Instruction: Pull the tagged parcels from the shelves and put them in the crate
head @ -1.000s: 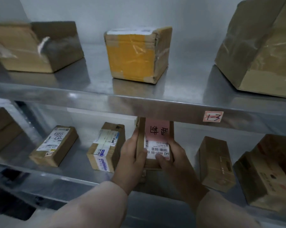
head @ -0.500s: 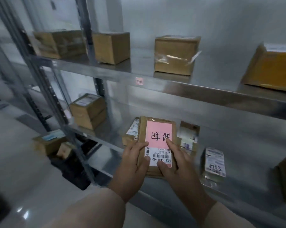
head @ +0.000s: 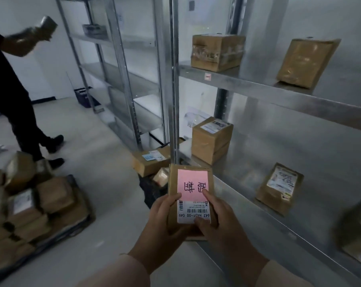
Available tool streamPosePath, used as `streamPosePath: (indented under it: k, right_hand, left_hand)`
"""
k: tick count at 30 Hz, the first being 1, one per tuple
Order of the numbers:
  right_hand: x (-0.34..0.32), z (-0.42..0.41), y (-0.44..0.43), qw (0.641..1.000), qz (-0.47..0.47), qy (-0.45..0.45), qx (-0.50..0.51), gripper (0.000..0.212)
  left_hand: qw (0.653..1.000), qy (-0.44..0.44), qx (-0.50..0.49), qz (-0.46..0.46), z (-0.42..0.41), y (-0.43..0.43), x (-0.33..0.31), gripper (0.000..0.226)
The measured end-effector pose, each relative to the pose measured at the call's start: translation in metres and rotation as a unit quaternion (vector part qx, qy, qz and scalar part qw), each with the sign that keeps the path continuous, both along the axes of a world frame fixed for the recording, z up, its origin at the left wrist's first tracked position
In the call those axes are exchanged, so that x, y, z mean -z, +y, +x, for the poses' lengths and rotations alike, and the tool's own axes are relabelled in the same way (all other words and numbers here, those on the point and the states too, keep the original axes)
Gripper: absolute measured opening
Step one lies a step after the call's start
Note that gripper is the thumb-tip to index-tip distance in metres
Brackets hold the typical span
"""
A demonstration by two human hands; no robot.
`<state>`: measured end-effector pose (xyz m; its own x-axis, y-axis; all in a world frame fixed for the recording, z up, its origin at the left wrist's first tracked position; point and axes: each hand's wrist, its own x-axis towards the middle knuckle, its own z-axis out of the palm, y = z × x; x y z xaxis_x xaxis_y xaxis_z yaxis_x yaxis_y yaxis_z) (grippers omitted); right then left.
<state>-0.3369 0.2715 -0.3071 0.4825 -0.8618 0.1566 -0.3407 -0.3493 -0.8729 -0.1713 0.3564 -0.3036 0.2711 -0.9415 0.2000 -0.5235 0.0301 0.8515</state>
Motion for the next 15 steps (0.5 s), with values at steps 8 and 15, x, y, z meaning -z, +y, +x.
streamPosePath:
  k: [8,15]
  right_hand:
    - [0.022,0.111,-0.073,0.996,0.039,0.005,-0.078,0.060]
    - [0.008,0.199,-0.154,0.987,0.074,0.010,-0.139,0.063]
  left_hand:
    - [0.996,0.049,-0.050,0.049,0.104,-0.059,0.025,0.074]
    - [0.989,0.073,-0.126,0.041,0.194,-0.134,0.023,0.063]
